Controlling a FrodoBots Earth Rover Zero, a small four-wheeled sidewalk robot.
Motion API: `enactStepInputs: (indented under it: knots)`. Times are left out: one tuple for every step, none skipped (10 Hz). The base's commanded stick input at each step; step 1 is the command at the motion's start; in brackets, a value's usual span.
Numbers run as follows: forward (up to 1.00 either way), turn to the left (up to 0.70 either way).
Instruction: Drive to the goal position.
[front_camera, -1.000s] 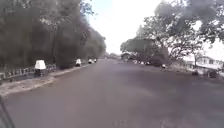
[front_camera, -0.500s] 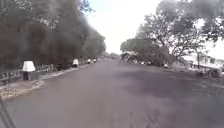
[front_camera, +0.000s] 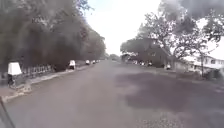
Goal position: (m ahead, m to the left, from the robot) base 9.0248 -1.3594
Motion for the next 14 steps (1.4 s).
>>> enactStepInputs:
  knots:
    - [0.85, 0.01]
    - [0.85, 0.01]
    - [0.85, 0.01]
    - [0.85, 0.01]
    - [0.85, 0.01]
    - [0.85, 0.01]
    - [0.85, 0.01]
    - [0.85, 0.01]
    - [0.85, 0.01]
    - [0.85, 0.01]
    - [0.85, 0.01]
    - [0.85, 0.01]
    - [0.85, 0.01]
    - [0.85, 0.01]
